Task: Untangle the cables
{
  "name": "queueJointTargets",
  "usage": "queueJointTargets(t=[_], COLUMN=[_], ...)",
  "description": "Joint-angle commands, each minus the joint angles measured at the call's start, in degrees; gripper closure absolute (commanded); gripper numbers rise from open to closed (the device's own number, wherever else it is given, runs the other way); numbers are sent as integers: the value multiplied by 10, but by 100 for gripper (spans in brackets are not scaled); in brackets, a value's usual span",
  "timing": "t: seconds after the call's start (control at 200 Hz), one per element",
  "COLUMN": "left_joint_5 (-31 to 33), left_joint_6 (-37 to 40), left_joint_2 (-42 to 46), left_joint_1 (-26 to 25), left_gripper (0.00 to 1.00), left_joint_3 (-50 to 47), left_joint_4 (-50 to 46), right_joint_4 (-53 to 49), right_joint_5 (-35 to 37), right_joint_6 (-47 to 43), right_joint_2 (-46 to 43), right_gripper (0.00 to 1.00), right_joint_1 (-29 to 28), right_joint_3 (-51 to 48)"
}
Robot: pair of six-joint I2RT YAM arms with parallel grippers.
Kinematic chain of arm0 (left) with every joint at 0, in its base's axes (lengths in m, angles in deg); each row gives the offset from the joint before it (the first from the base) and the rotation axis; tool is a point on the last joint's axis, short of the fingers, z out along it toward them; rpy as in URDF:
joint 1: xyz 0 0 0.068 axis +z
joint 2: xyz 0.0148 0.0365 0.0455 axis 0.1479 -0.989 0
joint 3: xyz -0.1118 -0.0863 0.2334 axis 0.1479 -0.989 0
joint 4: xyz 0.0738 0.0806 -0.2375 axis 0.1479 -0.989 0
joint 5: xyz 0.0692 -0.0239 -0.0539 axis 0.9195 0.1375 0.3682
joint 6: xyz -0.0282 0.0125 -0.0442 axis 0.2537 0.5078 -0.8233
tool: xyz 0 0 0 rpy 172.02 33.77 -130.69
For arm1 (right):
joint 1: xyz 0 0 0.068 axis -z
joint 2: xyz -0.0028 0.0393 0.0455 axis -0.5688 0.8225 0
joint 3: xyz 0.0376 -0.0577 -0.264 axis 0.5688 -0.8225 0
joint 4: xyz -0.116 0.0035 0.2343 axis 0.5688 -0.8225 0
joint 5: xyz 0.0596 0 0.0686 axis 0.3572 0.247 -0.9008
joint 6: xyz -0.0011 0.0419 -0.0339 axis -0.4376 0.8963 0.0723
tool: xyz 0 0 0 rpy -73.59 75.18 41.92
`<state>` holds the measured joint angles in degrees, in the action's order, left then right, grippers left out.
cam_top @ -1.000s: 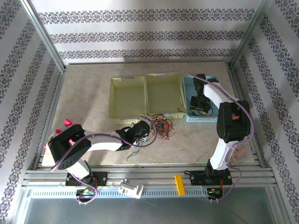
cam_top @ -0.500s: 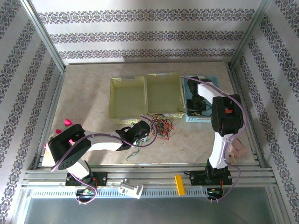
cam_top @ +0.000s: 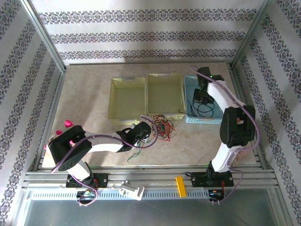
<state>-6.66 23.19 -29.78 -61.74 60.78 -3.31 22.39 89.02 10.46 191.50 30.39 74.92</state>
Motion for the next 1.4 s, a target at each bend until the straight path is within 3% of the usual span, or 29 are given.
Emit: queueJointTargets(t=[0.0, 0.125, 0.25, 0.37, 0.485, 0.72, 1.199, 1.289, 1.394], left_joint_5=[7, 6, 6, 3, 1, -4, -11, -11, -13], left_joint_6=[-10, -9, -8, -7, -6, -3, 3, 5, 7], left_joint_2=[4, 3, 1, -4, -6, -9, -9, -10, -12], left_joint_1=[2, 3, 2, 2, 3, 2, 2, 2, 2], left_gripper=[100, 100, 100, 100, 100, 100, 100, 100, 100], left_joint_3=[9, 9, 10, 13, 14, 16, 25, 26, 27], left_joint_4=[-12, -14, -10, -9, -8, -10, -17, -18, -18], right_joint_4=[13, 34, 26, 25, 6, -16, -14, -13, -9], right_joint_5=[17, -11, -99, -185, -214, -225, -158, -153, -149], right_joint_6=[18, 25, 15, -28, -77, -96, -111, -111, -111], right_joint_2=[-35, -73, -85, -96, -105, -118, -63, -58, -56], right_gripper=[100, 100, 100, 85, 61, 48, 53, 57, 71], right_joint_1=[17, 34, 29, -5, -46, -58, -94, -98, -101], right_joint_3=[22, 26, 20, -23, -58, -112, -103, -105, -111])
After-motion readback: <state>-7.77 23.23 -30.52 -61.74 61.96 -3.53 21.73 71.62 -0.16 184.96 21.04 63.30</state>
